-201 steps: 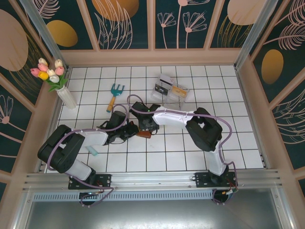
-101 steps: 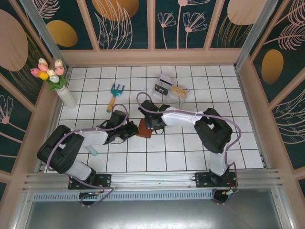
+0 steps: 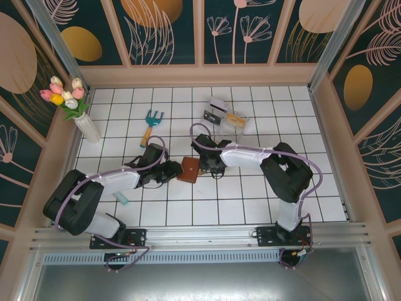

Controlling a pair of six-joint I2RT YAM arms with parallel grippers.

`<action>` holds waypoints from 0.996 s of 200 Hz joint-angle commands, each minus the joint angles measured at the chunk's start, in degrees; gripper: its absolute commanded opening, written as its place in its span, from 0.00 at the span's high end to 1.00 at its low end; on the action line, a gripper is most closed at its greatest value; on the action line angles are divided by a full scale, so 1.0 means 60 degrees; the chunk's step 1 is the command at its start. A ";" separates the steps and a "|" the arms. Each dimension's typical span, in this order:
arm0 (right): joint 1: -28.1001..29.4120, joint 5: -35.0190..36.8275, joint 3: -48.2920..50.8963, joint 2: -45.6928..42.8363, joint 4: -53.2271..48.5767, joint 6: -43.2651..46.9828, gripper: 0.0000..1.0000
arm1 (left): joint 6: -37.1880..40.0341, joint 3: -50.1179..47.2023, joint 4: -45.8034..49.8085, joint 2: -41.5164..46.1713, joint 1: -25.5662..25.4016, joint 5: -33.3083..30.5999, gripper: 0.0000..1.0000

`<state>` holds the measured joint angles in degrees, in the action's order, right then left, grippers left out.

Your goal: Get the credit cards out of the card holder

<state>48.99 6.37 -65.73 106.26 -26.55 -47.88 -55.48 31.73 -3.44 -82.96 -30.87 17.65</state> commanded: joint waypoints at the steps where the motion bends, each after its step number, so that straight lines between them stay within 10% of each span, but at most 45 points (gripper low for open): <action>1: -0.0164 -0.0865 0.0318 -0.0418 0.0688 -0.0238 0.73 | 0.0008 0.0457 0.0931 0.0432 0.0048 -0.0669 0.56; 64: -0.0414 -0.2084 0.1149 -0.1079 0.1400 -0.0560 0.71 | 0.0007 0.0819 0.1277 0.0305 0.0106 -0.1050 0.26; 199: -0.0486 -0.3113 0.1431 -0.1233 0.1677 -0.0663 0.79 | 0.0234 0.1026 0.1635 0.0113 0.0105 -0.1294 0.01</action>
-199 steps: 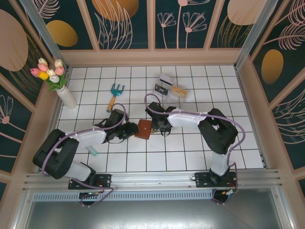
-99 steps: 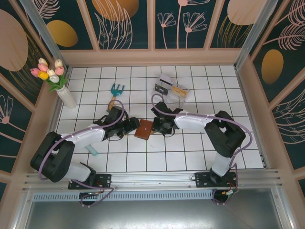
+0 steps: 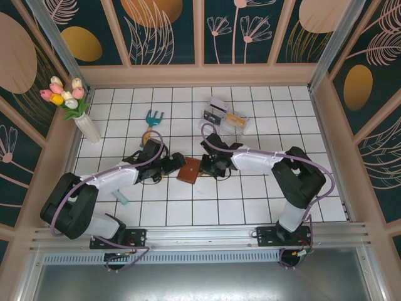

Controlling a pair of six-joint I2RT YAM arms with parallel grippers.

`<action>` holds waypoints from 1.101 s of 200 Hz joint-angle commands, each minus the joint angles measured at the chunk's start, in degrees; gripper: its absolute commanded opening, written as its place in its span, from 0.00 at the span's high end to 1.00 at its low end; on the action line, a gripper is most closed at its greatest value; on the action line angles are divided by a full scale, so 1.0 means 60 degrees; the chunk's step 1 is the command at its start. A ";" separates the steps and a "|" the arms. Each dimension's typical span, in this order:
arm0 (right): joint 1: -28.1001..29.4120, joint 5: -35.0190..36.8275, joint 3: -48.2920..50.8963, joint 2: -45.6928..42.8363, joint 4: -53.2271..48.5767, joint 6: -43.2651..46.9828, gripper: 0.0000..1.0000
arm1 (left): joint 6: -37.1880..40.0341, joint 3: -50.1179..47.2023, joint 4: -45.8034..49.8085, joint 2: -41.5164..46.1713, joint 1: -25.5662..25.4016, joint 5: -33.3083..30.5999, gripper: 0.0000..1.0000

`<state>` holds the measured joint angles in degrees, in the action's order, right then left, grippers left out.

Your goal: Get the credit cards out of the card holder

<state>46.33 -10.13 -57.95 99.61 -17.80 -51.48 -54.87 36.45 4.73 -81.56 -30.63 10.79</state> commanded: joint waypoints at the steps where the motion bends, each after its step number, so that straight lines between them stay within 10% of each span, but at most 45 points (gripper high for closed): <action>1: -0.0043 -0.0363 0.0136 -0.0124 0.0209 -0.0062 0.79 | 0.0127 0.0239 0.0269 -0.0119 0.0066 -0.0153 0.01; 37: -0.0031 0.0287 -0.0147 -0.0312 -0.0066 0.0311 0.93 | 0.0669 0.0490 0.0534 -0.0074 0.0067 -0.0350 0.01; 120: -0.0439 0.0297 -0.1594 -0.1188 -0.1130 0.3160 0.93 | 0.1960 0.1806 0.0648 -0.0550 0.0082 -0.0025 0.05; 220: -0.0685 0.0604 -0.1616 -0.0849 -0.1029 0.3077 0.93 | 0.1601 0.1689 0.0164 -0.0775 0.0081 -0.0246 0.17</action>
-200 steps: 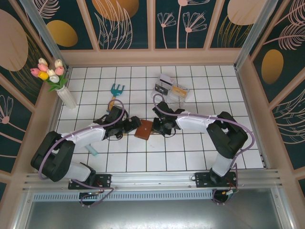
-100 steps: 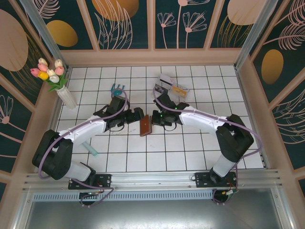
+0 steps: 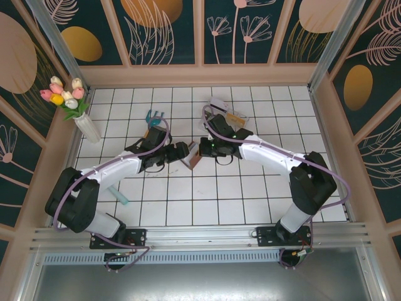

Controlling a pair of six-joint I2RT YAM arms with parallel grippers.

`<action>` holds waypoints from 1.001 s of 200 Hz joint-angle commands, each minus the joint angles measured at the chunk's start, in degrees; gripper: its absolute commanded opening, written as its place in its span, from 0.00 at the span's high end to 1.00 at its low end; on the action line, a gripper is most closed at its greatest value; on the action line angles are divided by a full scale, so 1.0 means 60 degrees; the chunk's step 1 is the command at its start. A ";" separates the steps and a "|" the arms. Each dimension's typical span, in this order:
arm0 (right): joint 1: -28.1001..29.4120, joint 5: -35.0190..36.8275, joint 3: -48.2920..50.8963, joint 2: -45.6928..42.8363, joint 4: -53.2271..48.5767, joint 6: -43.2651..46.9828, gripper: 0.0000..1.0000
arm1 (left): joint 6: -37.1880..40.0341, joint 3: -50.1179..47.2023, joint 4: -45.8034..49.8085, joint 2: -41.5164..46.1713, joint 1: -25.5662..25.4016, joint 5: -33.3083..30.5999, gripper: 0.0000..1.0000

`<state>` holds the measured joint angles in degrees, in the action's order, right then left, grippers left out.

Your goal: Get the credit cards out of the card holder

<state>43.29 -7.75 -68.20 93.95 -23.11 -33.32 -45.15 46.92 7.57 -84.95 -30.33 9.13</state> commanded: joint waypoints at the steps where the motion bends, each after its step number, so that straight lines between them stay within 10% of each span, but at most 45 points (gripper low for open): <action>1: -0.0181 0.0229 0.0098 0.0092 -0.0160 0.0048 0.93 | -0.0020 -0.0056 -0.0325 -0.0218 0.0037 0.0039 0.17; 117: -0.0975 0.0756 0.1410 -0.0616 -0.0275 -0.0235 0.93 | 0.0074 0.0457 -0.1693 -0.1281 0.0034 0.2450 0.57; 200: -0.0981 0.0896 0.1121 -0.0330 -0.0409 0.0038 0.93 | 0.2383 0.1942 0.0550 -0.2094 0.0134 0.1298 0.38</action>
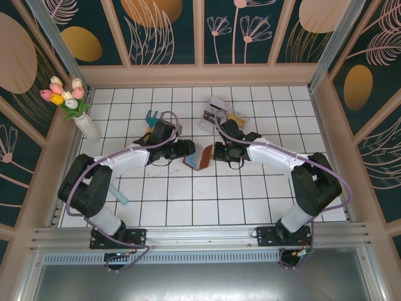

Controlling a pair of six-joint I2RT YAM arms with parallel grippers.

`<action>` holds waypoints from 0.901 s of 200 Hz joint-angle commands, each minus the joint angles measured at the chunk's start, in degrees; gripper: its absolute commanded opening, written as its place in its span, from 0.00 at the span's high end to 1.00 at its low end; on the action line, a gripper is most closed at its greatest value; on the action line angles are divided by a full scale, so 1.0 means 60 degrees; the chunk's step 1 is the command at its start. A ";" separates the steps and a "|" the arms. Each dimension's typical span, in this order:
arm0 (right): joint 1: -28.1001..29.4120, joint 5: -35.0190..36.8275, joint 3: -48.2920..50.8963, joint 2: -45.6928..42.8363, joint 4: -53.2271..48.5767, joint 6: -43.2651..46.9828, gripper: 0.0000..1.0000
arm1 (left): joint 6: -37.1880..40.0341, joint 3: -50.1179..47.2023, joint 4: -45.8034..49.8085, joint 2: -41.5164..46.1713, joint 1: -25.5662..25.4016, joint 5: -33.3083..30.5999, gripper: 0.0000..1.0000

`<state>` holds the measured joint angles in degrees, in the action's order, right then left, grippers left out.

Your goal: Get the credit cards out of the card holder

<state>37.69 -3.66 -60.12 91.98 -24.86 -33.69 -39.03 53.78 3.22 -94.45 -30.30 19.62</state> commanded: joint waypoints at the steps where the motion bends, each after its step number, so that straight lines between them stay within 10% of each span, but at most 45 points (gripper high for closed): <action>1: -0.0052 0.0215 -0.0223 0.0002 -0.0118 0.0104 0.93 | 0.1370 0.0818 0.1306 -0.0535 0.0129 -0.0446 0.38; 180: -0.0130 0.0370 0.0095 0.0147 -0.0045 -0.0046 0.93 | 0.0653 -0.0039 -0.0153 -0.1286 0.0642 0.1363 0.60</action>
<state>37.43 -2.57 -60.12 92.09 -24.88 -33.50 -34.15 54.30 5.10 -99.77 -26.57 24.21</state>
